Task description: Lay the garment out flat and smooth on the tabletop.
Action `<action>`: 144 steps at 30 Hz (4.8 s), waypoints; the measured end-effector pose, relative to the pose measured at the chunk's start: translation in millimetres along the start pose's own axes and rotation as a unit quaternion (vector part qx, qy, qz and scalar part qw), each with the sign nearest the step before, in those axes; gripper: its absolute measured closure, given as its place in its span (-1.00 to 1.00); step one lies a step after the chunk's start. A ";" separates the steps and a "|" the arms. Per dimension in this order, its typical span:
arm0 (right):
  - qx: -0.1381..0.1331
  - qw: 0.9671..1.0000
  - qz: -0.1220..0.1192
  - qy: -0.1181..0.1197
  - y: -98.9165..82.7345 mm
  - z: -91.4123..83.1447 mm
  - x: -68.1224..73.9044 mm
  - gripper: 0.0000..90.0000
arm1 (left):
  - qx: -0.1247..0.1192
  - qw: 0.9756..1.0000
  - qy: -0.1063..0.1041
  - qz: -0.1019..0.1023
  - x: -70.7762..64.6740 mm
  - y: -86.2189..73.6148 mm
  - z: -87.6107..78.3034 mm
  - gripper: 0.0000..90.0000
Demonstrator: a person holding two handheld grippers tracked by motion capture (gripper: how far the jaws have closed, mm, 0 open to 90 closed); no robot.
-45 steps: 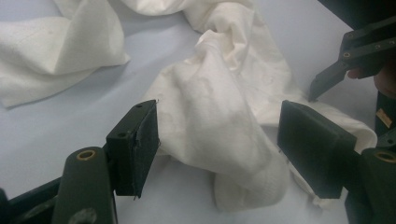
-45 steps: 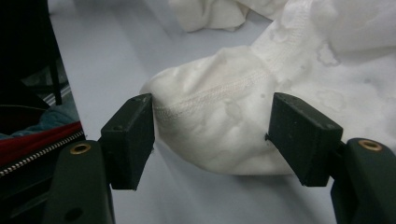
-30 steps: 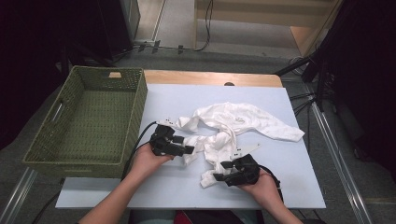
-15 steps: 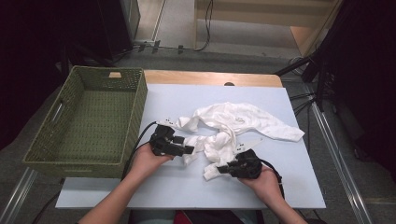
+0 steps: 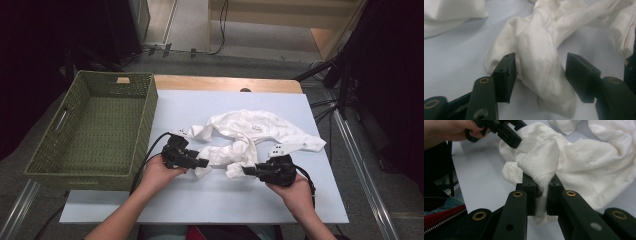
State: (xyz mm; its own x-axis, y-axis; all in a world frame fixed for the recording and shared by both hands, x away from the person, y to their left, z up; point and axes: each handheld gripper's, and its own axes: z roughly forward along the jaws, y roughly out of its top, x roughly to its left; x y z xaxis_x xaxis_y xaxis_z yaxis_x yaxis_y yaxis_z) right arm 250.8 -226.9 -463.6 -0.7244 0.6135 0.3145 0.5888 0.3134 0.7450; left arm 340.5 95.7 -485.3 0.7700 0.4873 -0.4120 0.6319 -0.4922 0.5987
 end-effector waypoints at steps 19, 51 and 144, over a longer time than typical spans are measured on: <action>-0.064 0.998 0.012 -0.023 12.3 -34.1 -5.8 0.75 | 0.018 0.997 -0.065 0.041 -43.4 5.2 4.7 0.77; -0.056 0.998 -0.011 -0.006 56.3 -1.0 1.9 0.74 | -0.006 0.991 -0.087 0.104 -98.1 -1.5 27.7 0.77; 0.059 0.998 -0.009 0.007 -2.4 52.3 3.8 -0.16 | -0.032 0.999 0.032 0.027 -10.7 9.1 -19.5 -0.41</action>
State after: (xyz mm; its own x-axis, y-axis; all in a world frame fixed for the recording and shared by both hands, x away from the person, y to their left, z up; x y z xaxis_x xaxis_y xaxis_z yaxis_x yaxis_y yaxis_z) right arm 265.3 -187.4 -494.9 -0.7393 0.5977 0.3101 0.6132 0.4073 0.6768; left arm 336.2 100.1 -462.1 0.7947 0.5064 -0.3345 0.5806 -0.4735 0.6624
